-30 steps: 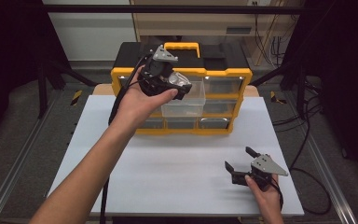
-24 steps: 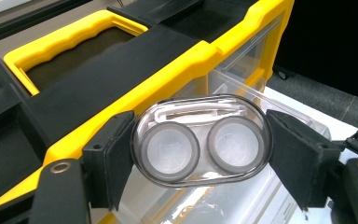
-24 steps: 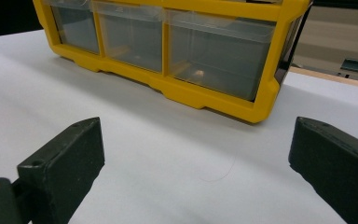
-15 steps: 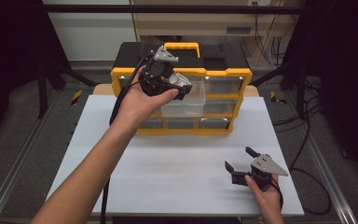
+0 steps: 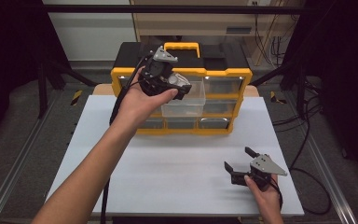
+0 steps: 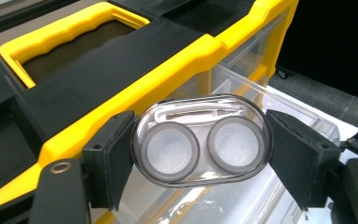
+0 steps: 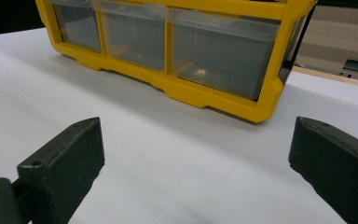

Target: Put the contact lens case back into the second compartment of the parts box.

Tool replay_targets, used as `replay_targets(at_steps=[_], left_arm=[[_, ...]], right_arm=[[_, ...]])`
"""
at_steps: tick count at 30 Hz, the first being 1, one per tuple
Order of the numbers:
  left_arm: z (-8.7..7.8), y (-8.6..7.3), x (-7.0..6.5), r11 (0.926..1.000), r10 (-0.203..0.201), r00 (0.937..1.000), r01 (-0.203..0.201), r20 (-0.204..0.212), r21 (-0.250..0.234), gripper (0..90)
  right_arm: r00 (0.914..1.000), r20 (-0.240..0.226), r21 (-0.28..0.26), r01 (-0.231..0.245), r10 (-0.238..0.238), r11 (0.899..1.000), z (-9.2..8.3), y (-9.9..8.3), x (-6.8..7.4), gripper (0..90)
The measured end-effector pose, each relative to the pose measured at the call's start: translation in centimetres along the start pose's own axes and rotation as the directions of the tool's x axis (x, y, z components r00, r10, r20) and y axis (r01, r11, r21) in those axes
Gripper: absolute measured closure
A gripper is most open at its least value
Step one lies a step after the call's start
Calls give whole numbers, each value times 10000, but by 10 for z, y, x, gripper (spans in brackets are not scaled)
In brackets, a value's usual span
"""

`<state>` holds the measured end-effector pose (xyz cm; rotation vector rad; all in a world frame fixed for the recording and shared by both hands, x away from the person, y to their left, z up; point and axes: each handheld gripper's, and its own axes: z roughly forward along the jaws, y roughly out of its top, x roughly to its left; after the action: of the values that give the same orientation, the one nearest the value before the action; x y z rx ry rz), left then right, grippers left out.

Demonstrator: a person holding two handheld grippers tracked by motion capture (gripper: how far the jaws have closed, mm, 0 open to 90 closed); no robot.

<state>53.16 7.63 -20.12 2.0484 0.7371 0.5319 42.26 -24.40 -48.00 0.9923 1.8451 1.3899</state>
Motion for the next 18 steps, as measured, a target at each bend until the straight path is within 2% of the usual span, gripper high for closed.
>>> replay_targets(at_steps=[12,15,18], left_arm=[[2,-1,-1,9998,-139,9999,140,58,-106,261],[1,0,-2,9987,-253,9995,260,164,-438,239],[0,1,-3,9972,-270,9995,282,169,-699,177]], right_arm=[[10000,13,23,-8,8,10000,0,0,0,37],[10000,14,18,-2,2,10000,0,0,0,37],[10000,16,14,-10,10,10000,0,0,0,37]])
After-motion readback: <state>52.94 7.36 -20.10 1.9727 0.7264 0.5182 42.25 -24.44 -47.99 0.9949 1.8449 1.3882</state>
